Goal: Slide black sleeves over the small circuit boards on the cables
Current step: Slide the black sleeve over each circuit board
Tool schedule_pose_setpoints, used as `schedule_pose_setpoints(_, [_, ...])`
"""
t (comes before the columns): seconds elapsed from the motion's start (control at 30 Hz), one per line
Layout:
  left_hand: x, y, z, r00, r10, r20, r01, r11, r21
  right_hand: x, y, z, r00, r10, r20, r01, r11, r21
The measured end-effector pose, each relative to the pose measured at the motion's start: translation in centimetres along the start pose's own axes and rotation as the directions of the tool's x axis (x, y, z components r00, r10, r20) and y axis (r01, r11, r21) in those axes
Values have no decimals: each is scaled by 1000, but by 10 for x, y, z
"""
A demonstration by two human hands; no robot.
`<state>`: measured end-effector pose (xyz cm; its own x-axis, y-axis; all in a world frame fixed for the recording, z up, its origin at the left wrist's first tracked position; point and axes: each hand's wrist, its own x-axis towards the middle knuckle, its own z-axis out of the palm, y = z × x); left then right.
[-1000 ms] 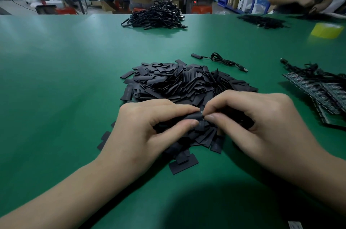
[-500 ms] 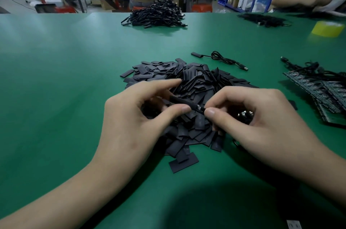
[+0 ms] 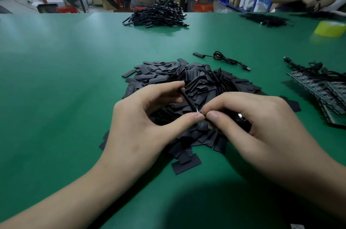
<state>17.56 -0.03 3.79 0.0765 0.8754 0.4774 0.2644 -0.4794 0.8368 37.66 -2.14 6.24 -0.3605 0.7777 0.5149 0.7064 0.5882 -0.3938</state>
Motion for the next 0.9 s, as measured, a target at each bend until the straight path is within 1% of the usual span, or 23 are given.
schedule_pose_setpoints(0.17, [0, 3, 0, 992, 122, 24, -124, 986, 115, -1, 0, 0, 1000, 11, -19, -11, 1000, 22])
schedule_pose_setpoints(0.3, [1, 4, 0, 986, 169, 18, -169, 973, 159, -1, -1, 0, 999, 36, -17, -35, 998, 44])
schedule_pose_setpoints(0.4, [0, 4, -1, 983, 185, -8, -182, 971, 154, -2, -2, 0, 995, 97, -14, -93, 981, 171])
schedule_pose_setpoints(0.5, [0, 4, -2, 979, 201, -26, -195, 969, 150, -1, -1, 1, 986, 159, 48, -166, 939, 301])
schedule_pose_setpoints(0.63, [0, 6, -3, 973, 230, -26, -222, 959, 177, 0, 1, 4, 975, 198, 105, -223, 888, 402])
schedule_pose_setpoints(0.8, [0, 5, -2, 967, 255, -17, -247, 949, 198, 0, 2, 3, 974, 186, 127, -222, 885, 410])
schedule_pose_setpoints(0.87, [0, 4, -2, 970, 239, -33, -230, 957, 176, -1, 0, 1, 980, 162, 116, -194, 909, 369])
schedule_pose_setpoints(0.9, [0, 3, -2, 975, 218, -51, -208, 967, 146, -1, -1, -1, 982, 147, 116, -177, 930, 322])
